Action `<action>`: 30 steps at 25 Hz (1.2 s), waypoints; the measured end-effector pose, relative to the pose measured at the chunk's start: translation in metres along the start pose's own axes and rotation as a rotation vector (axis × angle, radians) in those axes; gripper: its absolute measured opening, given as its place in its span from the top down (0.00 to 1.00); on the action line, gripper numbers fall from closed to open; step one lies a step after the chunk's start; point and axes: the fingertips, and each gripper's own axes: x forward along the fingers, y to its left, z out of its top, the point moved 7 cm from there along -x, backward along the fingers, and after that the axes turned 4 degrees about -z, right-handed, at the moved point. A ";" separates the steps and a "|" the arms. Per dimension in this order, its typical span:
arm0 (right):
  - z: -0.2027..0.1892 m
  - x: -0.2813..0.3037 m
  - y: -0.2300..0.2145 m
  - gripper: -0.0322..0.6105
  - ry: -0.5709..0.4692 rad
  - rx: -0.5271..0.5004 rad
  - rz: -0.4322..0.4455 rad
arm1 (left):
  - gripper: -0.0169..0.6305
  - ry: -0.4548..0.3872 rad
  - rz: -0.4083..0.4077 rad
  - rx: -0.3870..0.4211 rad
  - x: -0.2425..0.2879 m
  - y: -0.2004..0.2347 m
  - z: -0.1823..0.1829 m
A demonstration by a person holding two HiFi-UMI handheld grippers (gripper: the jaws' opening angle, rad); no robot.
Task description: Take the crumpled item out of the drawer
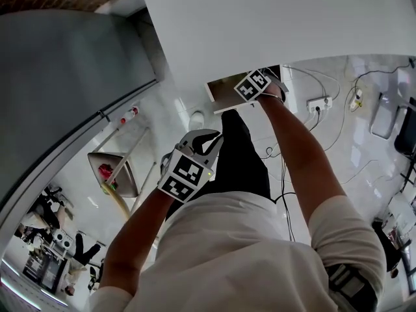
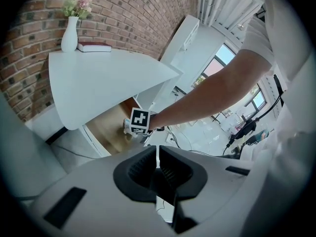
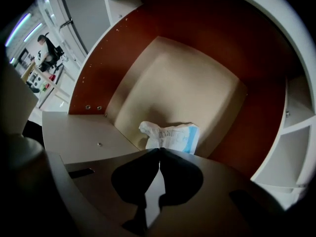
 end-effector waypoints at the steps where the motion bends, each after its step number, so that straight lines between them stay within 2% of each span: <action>1: 0.001 -0.004 0.001 0.90 -0.008 0.001 -0.004 | 0.93 0.000 0.000 0.006 -0.002 -0.001 0.001; 15: -0.001 -0.094 0.019 0.90 -0.080 0.036 -0.075 | 0.93 -0.038 -0.035 0.102 -0.052 -0.032 -0.012; 30: -0.022 -0.235 0.084 0.90 -0.145 0.098 -0.101 | 0.93 -0.114 -0.065 0.199 -0.143 -0.067 -0.029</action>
